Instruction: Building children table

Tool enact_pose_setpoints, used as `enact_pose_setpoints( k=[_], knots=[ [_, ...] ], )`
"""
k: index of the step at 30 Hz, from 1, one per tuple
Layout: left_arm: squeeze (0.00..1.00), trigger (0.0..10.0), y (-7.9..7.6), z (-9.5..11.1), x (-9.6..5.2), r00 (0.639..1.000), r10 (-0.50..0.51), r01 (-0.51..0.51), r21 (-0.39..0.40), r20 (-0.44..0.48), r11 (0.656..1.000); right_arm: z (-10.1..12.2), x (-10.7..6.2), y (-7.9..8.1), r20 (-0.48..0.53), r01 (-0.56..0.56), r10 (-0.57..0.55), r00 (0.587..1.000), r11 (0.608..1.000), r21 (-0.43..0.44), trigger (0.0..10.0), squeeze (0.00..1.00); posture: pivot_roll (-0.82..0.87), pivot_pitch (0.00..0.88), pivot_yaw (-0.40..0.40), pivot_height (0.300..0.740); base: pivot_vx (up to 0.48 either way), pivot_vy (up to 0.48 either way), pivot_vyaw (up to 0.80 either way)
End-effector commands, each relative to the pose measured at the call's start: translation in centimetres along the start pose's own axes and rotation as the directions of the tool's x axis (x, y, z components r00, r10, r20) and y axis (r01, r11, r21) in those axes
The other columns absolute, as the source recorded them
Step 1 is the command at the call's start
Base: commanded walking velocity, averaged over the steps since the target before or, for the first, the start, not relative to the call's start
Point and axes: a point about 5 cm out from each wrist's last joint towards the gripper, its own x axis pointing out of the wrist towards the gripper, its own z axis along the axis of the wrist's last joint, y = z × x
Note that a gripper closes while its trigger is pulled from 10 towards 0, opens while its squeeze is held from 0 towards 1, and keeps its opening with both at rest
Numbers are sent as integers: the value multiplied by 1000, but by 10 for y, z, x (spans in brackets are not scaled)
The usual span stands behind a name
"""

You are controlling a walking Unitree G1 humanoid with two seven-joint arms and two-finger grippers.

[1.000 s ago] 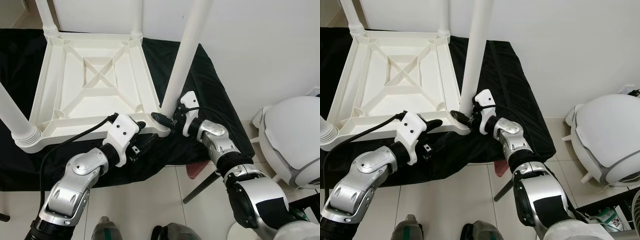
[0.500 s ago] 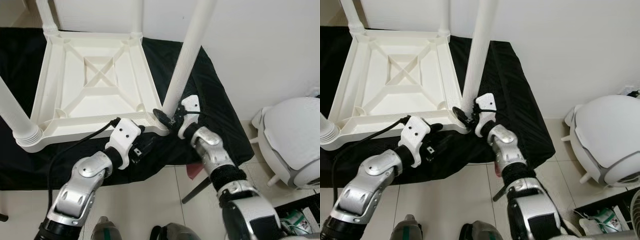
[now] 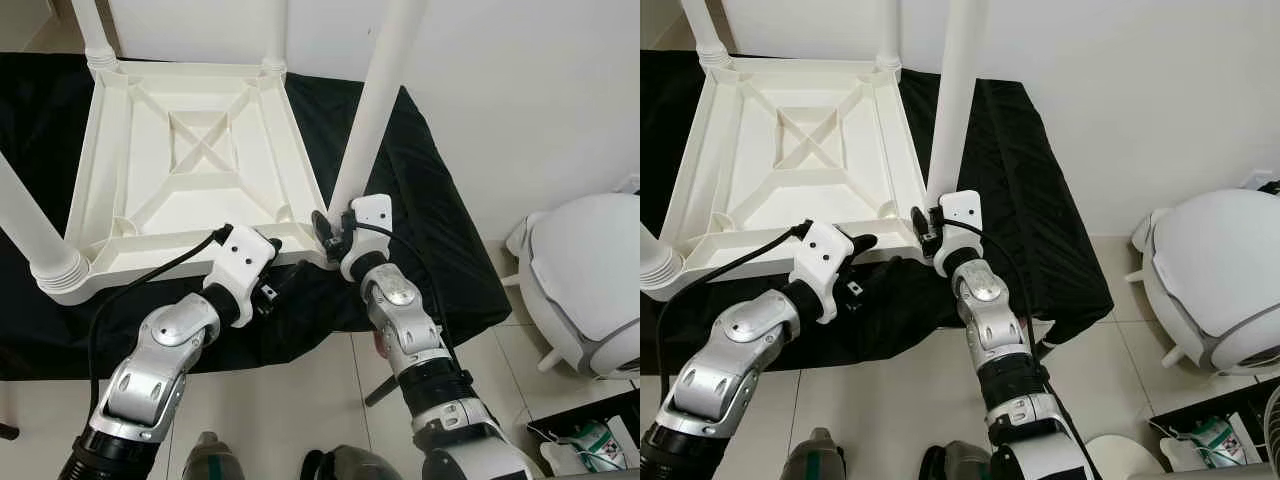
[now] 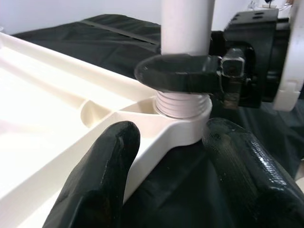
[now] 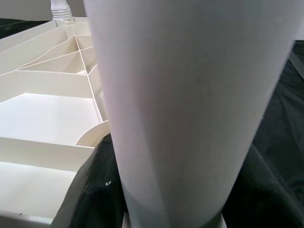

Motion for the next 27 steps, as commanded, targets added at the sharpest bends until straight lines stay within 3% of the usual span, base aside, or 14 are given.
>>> enact_pose_setpoints(
  k=[1, 2, 3, 9, 11, 12, 13, 14, 15, 16, 17, 21, 24, 27],
  knots=[
    [0, 10000, -2, 1, 0, 1000, -23, 23, 5, 5, 1000, 11, 1, -2, 50, 23, -24, 998, 1000, 14, 10000, 0, 66, 1, -114, 740, 0, 0, 0],
    [0, 10000, -2, 1, 0, 1000, -23, 23, 5, 5, 1000, 11, 1, -2, 50, 23, -24, 998, 1000, 14, 10000, 0, 66, 1, -114, 740, 0, 0, 0],
    [0, 10000, -2, 1, 0, 1000, -23, 23, 6, 4, 1000, 12, 1, -2, 52, 27, -28, 998, 999, 18, 10000, 1000, 67, 0, -114, 740, 0, 0, 0],
    [0, 10000, -1, 1, -2, 1000, -22, 22, 9, 2, 1000, 12, -2, -3, 44, -8, 7, 999, 1000, 23, 10000, 1000, 70, 1, -114, 740, 0, 0, 0],
    [0, 10000, 0, 2, -2, 1000, -23, 23, 11, 4, 1000, 13, -1, -11, 25, -137, 137, 990, 991, -4, 10000, 1000, 67, 0, -111, 740, 0, 0, 0],
    [0, 10000, 0, 2, -2, 1000, -23, 23, 11, 4, 1000, 13, -1, -11, 25, -137, 137, 990, 991, -4, 10000, 1000, 67, 0, -111, 740, 0, 0, 0],
    [0, 10000, 0, 2, -1, 1000, -24, 24, 11, 4, 1000, 14, 0, -14, 19, -178, 179, 984, 984, -10, 10000, 659, 67, 0, -111, 740, 0, 0, 0],
    [0, 10000, 0, 2, -1, 1000, -24, 24, 11, 4, 1000, 14, 0, -14, 19, -178, 179, 984, 984, -10, 10000, 659, 67, 0, -111, 740, 0, 0, 0],
    [0, 10000, 0, 2, -1, 1000, -26, 26, 12, 5, 1000, 15, 0, -20, 15, -209, 209, 978, 978, -19, 10000, 235, 64, 0, -110, 740, 0, 0, 0],
    [0, 10000, 0, 2, -1, 1000, -26, 26, 12, 5, 1000, 15, 0, -20, 15, -209, 209, 978, 978, -19, 10000, 235, 64, 0, -110, 740, 0, 0, 0],
    [0, 10000, 0, 2, -1, 1000, -28, 27, 12, 6, 1000, 15, 0, -25, 4, -264, 265, 964, 964, -42, 10000, 0, 64, 0, -110, 740, 0, 0, 0],
    [0, 10000, 2, 3, 0, 999, -30, 30, 14, 10, 999, 20, 5, -46, -13, -378, 379, 925, 917, -131, 10000, 0, 58, 0, -104, 740, 0, 0, 0],
    [0, 10000, 3, 4, 2, 999, -31, 31, 17, 13, 999, 21, 9, -50, -51, -461, 458, 887, 876, -145, 10000, 0, 61, 0, -104, 740, 0, 0, 0],
    [0, 10000, 3, 4, 2, 999, -31, 31, 17, 14, 999, 21, 10, -49, -56, -477, 474, 879, 868, -138, 10000, 0, 61, 0, -104, 740, 0, 0, 0]
  ],
)
